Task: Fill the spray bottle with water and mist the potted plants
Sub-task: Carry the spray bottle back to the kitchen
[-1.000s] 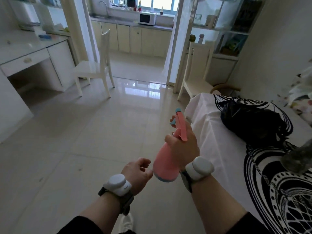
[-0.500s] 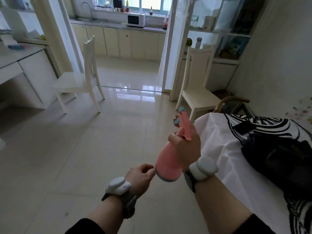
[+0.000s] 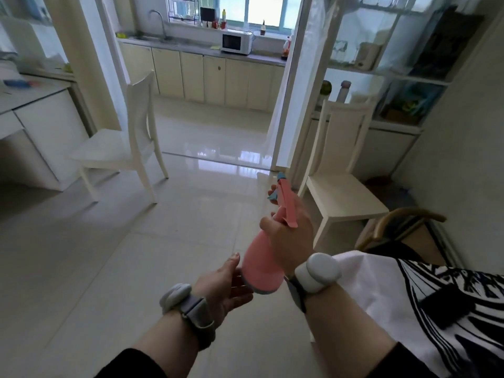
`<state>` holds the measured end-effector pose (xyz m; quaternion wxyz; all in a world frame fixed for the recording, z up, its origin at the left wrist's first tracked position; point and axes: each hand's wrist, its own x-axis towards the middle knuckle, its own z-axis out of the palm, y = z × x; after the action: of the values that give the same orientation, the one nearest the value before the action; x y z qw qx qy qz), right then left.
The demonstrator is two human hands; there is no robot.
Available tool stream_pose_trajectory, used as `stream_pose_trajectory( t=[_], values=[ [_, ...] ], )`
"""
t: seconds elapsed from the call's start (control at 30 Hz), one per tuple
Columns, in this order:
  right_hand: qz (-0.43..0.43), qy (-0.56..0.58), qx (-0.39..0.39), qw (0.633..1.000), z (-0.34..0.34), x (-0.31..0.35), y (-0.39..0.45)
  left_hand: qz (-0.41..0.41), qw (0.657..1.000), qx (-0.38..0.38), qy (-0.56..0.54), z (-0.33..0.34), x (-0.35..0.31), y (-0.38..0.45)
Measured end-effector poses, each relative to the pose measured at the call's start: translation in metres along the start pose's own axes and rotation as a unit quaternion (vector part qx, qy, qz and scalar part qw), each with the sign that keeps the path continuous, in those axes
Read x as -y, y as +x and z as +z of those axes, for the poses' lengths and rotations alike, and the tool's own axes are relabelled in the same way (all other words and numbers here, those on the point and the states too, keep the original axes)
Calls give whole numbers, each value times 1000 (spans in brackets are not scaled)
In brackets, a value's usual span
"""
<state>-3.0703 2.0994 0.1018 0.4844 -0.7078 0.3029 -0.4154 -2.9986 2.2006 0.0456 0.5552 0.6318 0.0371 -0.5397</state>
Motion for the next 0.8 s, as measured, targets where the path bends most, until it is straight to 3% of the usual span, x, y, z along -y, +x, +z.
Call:
stream_pose_trajectory(
  t=[0.07, 0.1, 0.27, 0.53, 0.7, 0.8],
  values=[
    [-6, -1, 0, 1000, 2, -2, 24, -2, 999, -7, -32, 8, -21, 8],
    [0, 8, 2, 1000, 15, -24, 84, -9, 999, -15, -46, 21, -57, 54],
    [-6, -11, 19, 1000, 29, -45, 128, -23, 996, -2, -86, 26, -92, 90],
    [5, -18, -4, 1000, 97, -88, 294, -23, 997, 16, -67, 30, -232, 227],
    [-25, -143, -59, 988, 132, -117, 394, -26, 998, 20, -55, 35, -312, 296],
    [-31, -179, -49, 982, 143, -132, 430, -32, 998, 22, -55, 42, -337, 327]
  ],
)
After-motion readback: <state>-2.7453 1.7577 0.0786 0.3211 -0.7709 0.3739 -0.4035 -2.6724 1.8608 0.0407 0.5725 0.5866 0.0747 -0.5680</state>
